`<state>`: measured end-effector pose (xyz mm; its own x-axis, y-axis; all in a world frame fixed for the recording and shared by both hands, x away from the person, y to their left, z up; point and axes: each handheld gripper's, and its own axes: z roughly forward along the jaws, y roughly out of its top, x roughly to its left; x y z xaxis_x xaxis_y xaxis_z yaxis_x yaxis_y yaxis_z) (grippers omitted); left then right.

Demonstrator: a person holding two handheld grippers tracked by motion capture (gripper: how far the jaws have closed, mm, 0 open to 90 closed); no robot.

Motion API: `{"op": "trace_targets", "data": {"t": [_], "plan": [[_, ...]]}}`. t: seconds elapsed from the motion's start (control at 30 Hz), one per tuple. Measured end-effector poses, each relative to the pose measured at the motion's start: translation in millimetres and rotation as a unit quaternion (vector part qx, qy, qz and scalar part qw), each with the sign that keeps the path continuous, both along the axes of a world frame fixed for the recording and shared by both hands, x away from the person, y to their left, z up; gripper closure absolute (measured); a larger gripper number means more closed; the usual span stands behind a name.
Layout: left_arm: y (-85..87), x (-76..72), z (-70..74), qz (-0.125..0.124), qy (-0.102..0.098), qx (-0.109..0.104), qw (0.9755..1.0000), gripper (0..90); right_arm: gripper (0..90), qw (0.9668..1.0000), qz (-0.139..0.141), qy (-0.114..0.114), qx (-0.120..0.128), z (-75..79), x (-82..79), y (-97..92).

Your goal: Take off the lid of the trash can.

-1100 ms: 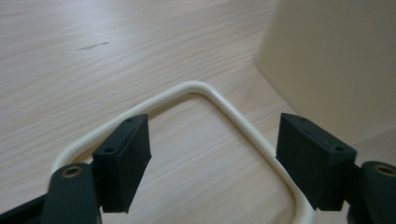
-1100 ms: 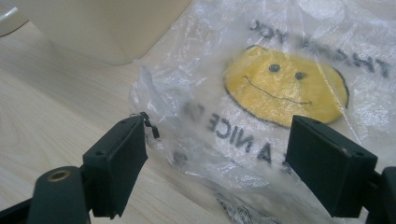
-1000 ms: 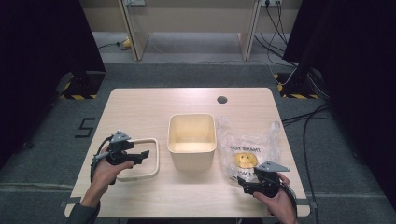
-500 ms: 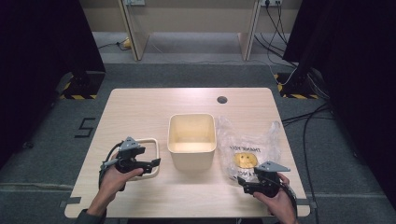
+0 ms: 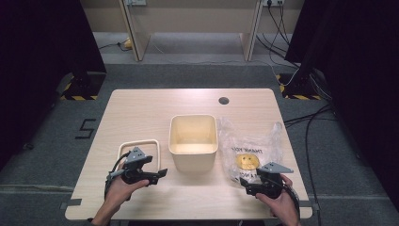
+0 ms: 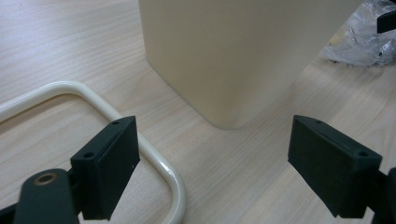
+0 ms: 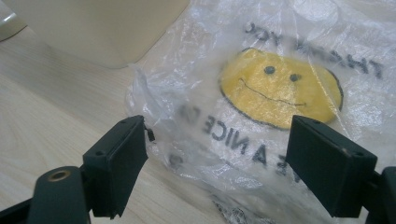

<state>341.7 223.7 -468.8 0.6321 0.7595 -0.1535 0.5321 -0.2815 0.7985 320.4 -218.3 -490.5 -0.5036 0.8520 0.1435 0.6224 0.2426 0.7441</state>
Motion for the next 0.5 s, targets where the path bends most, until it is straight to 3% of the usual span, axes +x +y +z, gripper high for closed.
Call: {"op": "trace_targets", "data": {"t": [0.2, 0.5], "plan": [[-4.4, -5.6, -7.8, -0.004, -0.002, 0.007, 1.0000, 16.1, 20.2, 1.0000, -0.001, -0.003, 0.003, 0.8, -0.2, -0.5], [-5.6, -13.4, -20.0, -0.007, 0.011, 0.016, 0.9998, 16.1, 20.2, 1.0000, -0.001, -0.007, 0.006, 1.4, 0.7, -1.2]]}}
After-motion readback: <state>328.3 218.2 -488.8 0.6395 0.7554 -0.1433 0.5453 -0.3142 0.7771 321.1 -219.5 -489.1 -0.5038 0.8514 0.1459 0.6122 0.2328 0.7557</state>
